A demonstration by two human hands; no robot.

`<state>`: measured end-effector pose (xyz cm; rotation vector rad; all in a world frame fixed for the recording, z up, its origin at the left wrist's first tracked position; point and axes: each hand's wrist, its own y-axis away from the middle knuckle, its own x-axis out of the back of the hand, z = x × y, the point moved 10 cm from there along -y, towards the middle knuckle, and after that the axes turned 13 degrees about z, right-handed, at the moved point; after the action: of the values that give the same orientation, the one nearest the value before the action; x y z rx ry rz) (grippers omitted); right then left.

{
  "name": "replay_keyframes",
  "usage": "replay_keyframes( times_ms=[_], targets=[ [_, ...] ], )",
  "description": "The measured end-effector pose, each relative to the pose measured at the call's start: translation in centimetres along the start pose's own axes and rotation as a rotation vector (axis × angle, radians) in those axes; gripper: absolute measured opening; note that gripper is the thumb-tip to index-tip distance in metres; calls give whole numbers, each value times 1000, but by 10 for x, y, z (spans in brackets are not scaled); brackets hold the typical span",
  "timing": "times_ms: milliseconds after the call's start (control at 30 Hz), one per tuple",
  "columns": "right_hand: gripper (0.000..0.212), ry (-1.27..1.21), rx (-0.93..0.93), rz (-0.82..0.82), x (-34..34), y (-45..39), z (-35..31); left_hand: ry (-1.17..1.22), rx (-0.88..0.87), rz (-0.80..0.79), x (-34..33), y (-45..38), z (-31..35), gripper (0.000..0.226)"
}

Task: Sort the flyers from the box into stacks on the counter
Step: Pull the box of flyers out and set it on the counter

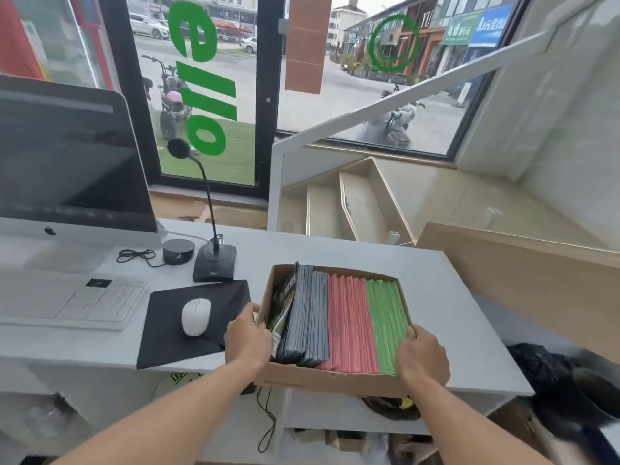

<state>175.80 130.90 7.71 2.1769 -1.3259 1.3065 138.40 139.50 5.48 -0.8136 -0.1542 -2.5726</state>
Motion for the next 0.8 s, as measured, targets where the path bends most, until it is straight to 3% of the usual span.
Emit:
replay_keyframes(
  times_ms=[333,567,700,800],
  targets=[
    [36,35,-72,-51,-92,-58,-43,-87,46,-23,-53,-98,5,26],
    [32,28,76,-141,-144,-123,-99,-129,123,19,-65,-119,13,32],
    [29,7,231,-264,-179,-164,-140,-163,141,32,-73,-114,22,53],
    [30,-24,331,-333,-202,-183,-169,-50,117,99,-79,-124,38,65]
  ],
)
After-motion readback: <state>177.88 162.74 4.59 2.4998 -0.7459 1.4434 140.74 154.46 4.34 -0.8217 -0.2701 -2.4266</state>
